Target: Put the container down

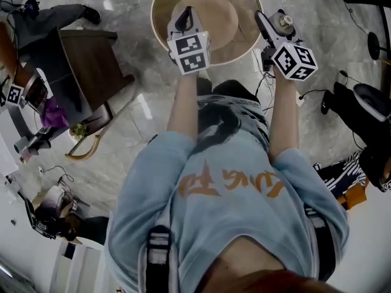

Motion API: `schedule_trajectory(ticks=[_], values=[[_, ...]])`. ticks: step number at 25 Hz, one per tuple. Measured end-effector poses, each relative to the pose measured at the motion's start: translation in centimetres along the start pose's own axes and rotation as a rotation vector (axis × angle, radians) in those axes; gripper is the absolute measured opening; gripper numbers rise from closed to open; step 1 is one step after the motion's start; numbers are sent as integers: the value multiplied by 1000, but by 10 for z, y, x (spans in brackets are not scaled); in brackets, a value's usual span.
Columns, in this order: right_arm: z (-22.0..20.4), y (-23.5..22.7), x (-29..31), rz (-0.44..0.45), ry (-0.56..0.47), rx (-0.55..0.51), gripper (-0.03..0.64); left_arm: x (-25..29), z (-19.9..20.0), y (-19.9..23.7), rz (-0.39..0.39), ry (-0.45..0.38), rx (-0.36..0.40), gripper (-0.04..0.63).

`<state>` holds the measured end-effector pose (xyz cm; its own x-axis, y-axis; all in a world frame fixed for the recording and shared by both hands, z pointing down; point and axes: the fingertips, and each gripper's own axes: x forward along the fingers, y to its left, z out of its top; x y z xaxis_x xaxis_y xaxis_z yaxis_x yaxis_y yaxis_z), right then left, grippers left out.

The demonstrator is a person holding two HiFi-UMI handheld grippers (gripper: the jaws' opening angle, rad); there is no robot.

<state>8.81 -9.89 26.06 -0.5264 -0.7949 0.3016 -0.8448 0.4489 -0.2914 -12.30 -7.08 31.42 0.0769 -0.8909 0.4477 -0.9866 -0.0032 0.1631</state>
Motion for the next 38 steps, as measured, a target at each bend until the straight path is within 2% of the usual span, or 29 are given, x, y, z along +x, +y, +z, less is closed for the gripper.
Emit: schedule_trajectory(ticks=[5,8,12,18,22,27,33,35,38], values=[[-43,-37,2,-60,85,42,359,31,-28,-28,-64,88,34,26],[-71,-49,13,-53,130,58,359,47,-47,-36,-77,126,52,26],[-114,-53,37,-6,195,38,359,68,-73,-33,-81,150,68,26],[-185,-38,70,127,273,8,359,100,-131,-20,-59,188,70,26],[-227,-39,91,157,303,3,359,124,-159,-19,-74,198,74,26],[-278,-46,107,157,343,13,359,144,-203,-20,-108,235,80,26],[-327,-79,124,107,372,36,359,165,-254,-24,-123,298,82,26],[-340,-90,131,94,387,35,359,174,-266,-26,-136,322,101,26],[-352,-105,146,83,401,23,360,190,-269,-37,-183,331,213,26]])
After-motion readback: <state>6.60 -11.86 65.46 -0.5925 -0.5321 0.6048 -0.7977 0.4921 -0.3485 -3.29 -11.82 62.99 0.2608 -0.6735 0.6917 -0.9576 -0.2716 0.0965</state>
